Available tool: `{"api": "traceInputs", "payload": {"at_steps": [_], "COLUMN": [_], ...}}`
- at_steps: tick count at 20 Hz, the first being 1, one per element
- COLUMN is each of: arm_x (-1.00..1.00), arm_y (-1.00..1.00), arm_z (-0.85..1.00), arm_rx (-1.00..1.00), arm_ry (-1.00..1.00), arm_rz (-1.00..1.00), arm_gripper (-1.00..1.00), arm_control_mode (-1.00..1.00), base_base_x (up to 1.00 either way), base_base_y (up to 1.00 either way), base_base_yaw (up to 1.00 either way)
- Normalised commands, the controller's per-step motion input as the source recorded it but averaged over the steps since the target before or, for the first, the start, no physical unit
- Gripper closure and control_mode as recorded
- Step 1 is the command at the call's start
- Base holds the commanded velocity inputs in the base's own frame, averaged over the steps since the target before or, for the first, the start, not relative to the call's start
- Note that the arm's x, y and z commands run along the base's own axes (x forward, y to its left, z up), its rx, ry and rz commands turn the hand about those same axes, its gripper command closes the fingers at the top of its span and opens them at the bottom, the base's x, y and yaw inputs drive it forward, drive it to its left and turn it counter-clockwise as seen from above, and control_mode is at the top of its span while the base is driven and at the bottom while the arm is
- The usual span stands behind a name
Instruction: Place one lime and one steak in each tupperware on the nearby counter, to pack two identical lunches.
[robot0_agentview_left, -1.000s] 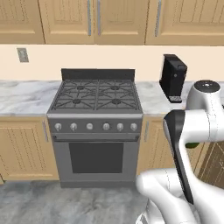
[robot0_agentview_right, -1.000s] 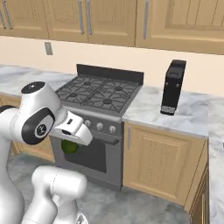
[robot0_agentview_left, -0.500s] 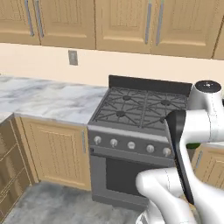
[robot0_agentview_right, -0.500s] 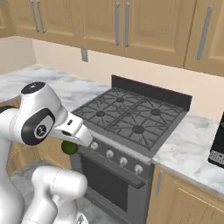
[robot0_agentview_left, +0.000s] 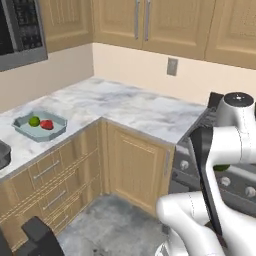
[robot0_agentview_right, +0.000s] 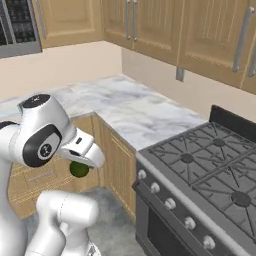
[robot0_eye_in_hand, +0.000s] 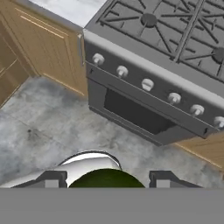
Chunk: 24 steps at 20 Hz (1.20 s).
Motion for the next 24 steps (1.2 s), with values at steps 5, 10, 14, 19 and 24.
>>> {"api": "traceInputs", "payload": {"at_steps": [5,10,14,19,24], "arm_x": [0.00,0.00,0.00,0.00,0.28], "arm_y": [0.00,0.00,0.00,0.00,0.51], "arm_z": [0.00,0.00,0.00,0.00,-0.24], "arm_rx": [0.00,0.00,0.00,0.00,-0.04], "arm_ry": [0.00,0.00,0.00,0.00,-0.14], "arm_rz": [0.00,0.00,0.00,0.00,0.32], "arm_gripper": [1.00,1.00,1.00,1.00,1.00], "arm_control_mode": [1.00,1.00,1.00,1.00,-1.00], "base_base_x": [0.93,0.98,1.00,0.75,0.10], "base_base_y": [0.37,0.41,0.53,0.50,0.25], "base_base_yaw": [0.54,0.51,0.44,0.55,0.26]}}
